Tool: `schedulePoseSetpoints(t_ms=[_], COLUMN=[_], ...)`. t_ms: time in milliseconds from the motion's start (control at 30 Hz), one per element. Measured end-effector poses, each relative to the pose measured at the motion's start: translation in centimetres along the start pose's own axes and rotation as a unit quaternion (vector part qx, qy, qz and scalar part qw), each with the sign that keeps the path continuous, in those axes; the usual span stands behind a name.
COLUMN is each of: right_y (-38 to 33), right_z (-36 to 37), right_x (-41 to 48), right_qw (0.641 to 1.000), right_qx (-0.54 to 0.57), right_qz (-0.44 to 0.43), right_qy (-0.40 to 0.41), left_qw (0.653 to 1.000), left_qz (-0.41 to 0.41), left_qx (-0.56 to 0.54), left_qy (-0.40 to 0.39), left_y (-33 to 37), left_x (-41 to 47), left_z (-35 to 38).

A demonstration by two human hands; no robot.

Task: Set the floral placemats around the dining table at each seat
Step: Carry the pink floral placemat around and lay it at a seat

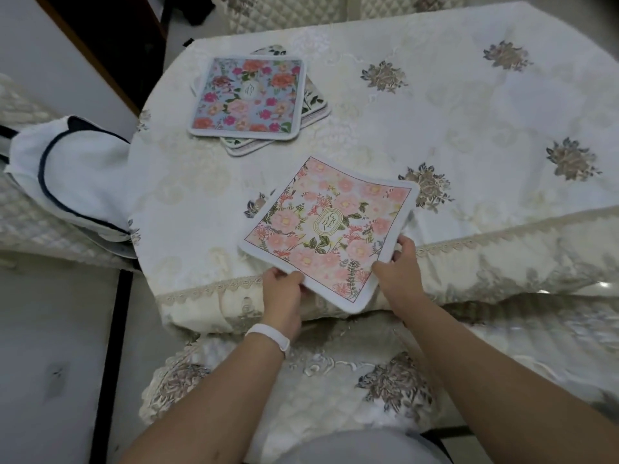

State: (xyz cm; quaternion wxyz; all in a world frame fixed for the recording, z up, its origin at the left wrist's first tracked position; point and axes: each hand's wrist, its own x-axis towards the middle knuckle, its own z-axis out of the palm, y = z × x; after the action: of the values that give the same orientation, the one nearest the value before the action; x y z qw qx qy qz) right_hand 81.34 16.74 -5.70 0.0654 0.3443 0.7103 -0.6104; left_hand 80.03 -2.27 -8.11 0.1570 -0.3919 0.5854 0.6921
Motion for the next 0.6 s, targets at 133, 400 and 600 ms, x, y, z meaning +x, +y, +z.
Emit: schedulePoseSetpoints(t_ms=[133, 400, 600], right_y=[-0.2, -2.3, -4.1], right_z=[-1.5, -5.9, -8.8], right_x=[0.3, 0.4, 0.9], right_qw=[1.0, 0.998, 0.993], right_qx=[-0.003, -0.029, -0.085], right_qz=[-0.011, -0.026, -0.046], right_qy=[-0.002, -0.046, -0.066], left_qw=[0.995, 0.987, 0.974], left_qz=[0.026, -0.032, -0.02], left_qx=[-0.099, -0.054, 0.114], left_qy=[-0.019, -0.147, -0.196], left_y=[3.0, 9.8, 9.8], left_x=[0.1, 3.3, 3.3], left_z=[-0.5, -2.2, -0.8])
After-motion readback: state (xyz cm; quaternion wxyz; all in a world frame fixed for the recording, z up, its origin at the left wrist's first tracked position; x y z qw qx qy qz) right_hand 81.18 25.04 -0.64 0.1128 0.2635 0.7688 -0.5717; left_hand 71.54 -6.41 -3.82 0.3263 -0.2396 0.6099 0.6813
